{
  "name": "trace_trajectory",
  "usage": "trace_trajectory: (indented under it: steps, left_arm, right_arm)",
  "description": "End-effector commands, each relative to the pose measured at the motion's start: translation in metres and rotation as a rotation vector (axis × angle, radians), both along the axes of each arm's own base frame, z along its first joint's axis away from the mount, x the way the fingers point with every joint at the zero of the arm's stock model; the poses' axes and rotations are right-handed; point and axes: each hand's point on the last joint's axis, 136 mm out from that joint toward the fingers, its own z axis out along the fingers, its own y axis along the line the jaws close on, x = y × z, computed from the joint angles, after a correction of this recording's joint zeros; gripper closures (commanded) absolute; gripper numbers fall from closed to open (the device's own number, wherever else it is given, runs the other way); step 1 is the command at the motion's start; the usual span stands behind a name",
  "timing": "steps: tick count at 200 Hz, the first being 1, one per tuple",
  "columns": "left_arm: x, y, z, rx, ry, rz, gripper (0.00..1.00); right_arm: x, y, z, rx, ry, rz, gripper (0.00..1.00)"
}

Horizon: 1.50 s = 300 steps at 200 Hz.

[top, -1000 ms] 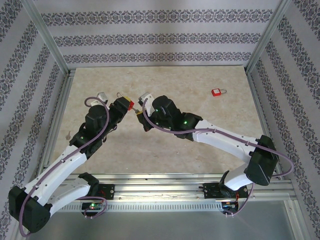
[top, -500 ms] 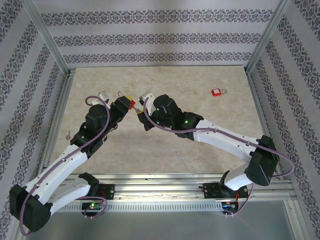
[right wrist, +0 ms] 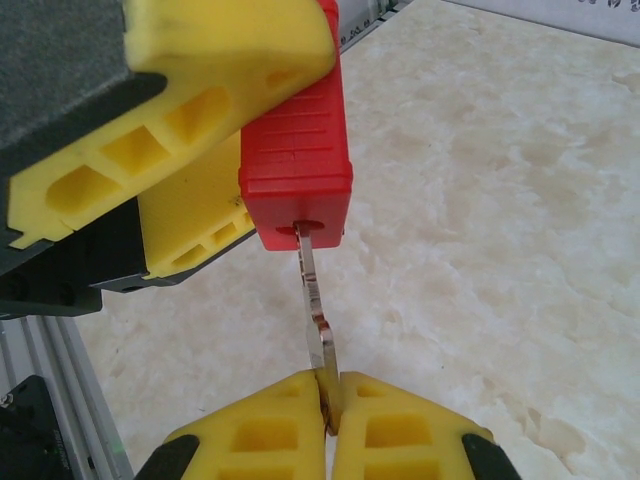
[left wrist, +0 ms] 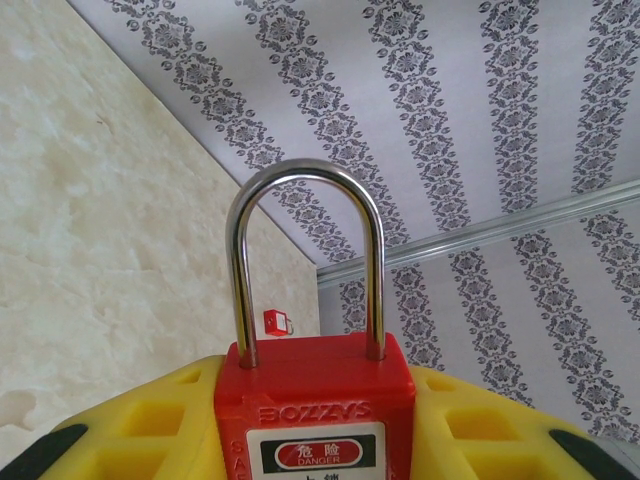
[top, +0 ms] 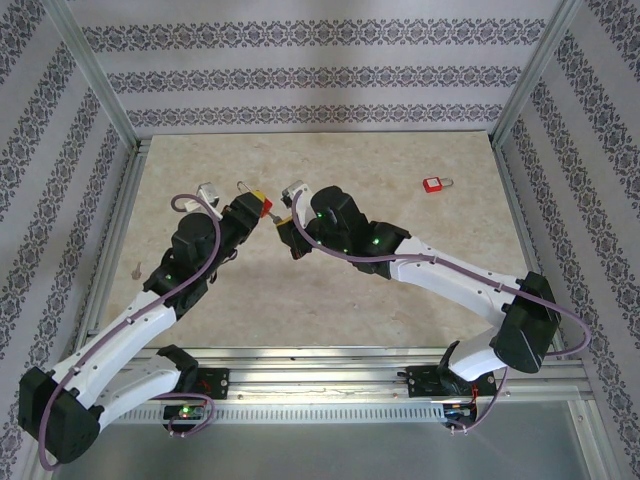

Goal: Unlock with the key

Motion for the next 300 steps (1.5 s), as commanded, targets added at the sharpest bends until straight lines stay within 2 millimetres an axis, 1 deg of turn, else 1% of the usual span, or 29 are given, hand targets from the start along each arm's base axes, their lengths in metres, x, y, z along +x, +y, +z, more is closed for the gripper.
trace_trajectory:
  steps: [1, 25, 49, 69, 85, 98, 111, 135, 149, 165, 184, 194, 230, 244, 271, 300]
  left_arm:
    - [-0.035, -0.057, -0.018, 0.015, 0.042, -0.286, 1.00]
    - [-0.034, -0.052, -0.035, 0.075, 0.130, -0.262, 1.00]
    - [-0.032, -0.057, -0.035, 0.090, 0.149, -0.276, 1.00]
    - [-0.031, -0.060, -0.038, 0.157, 0.169, -0.297, 1.00]
    - [-0.032, -0.058, -0.043, 0.215, 0.181, -0.300, 1.00]
    - [-0.034, -0.053, -0.049, 0.249, 0.194, -0.289, 1.00]
    - [-0.035, -0.049, -0.051, 0.260, 0.188, -0.277, 1.00]
    - [-0.037, -0.052, -0.050, 0.272, 0.176, -0.299, 1.00]
    - [-0.038, -0.056, -0.048, 0.245, 0.168, -0.314, 1.00]
    - [-0.040, -0.064, -0.042, 0.225, 0.135, -0.343, 1.00]
    - [-0.041, -0.064, -0.034, 0.225, 0.084, -0.343, 1.00]
    - [-0.042, -0.064, -0.024, 0.204, 0.030, -0.345, 1.00]
    - [-0.050, -0.070, 0.008, 0.170, -0.163, -0.395, 1.00]
    - [-0.052, -0.071, 0.013, 0.177, -0.195, -0.404, 1.00]
    - [-0.058, -0.076, 0.028, 0.187, -0.298, -0.446, 1.00]
    - [-0.063, -0.072, 0.041, 0.188, -0.382, -0.457, 1.00]
  right_arm:
    - [0.006, 0.022, 0.105, 0.286, -0.182, 0.046, 1.00]
    - [0.003, 0.025, 0.107, 0.235, -0.224, 0.052, 1.00]
    - [0.001, 0.030, 0.105, 0.197, -0.254, 0.077, 1.00]
    - [-0.001, 0.033, 0.102, 0.144, -0.277, 0.094, 1.00]
    - [0.002, 0.030, 0.104, 0.138, -0.277, 0.093, 1.00]
    - [0.007, 0.024, 0.107, 0.149, -0.259, 0.082, 1.00]
    - [0.011, 0.017, 0.110, 0.162, -0.251, 0.068, 1.00]
    - [0.015, 0.012, 0.112, 0.167, -0.240, 0.062, 1.00]
    - [0.018, 0.012, 0.110, 0.168, -0.232, 0.058, 1.00]
    - [0.020, 0.012, 0.108, 0.173, -0.228, 0.049, 1.00]
    - [0.021, 0.012, 0.109, 0.181, -0.226, 0.045, 1.00]
    - [0.022, 0.011, 0.110, 0.182, -0.224, 0.036, 1.00]
    - [0.028, 0.000, 0.111, 0.238, -0.185, 0.012, 1.00]
    - [0.030, -0.005, 0.112, 0.248, -0.178, 0.009, 1.00]
    - [0.032, -0.013, 0.113, 0.279, -0.149, 0.018, 1.00]
    - [0.036, -0.023, 0.115, 0.314, -0.121, 0.025, 1.00]
